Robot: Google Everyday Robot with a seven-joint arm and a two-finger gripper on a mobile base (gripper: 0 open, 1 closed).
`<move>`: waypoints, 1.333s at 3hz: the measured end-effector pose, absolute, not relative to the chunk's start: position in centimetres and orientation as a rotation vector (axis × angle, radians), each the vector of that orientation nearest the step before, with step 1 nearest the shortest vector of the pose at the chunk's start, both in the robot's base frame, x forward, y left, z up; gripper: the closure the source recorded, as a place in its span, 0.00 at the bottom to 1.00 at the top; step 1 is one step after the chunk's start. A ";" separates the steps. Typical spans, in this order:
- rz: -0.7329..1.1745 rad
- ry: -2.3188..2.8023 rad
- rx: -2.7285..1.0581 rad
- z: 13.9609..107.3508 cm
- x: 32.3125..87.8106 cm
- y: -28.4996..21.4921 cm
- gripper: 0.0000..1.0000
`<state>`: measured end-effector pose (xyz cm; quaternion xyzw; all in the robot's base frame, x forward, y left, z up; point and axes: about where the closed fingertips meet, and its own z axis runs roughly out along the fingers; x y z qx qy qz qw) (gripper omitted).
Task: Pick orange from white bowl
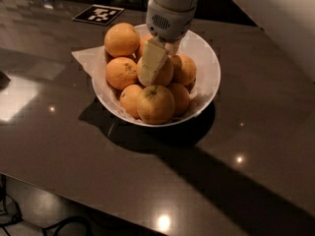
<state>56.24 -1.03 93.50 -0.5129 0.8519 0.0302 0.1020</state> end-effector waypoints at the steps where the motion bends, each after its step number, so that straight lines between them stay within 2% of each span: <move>1: 0.091 2.526 -1.518 93.2 56.3 -1.1 0.37; 2: 0.091 2.526 -1.518 93.2 56.3 -1.1 0.54; 4: 0.105 2.442 -1.530 94.4 55.7 -0.8 0.99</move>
Offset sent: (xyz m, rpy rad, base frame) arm 0.0004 -0.0011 -0.0030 -0.0050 0.0101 -0.0012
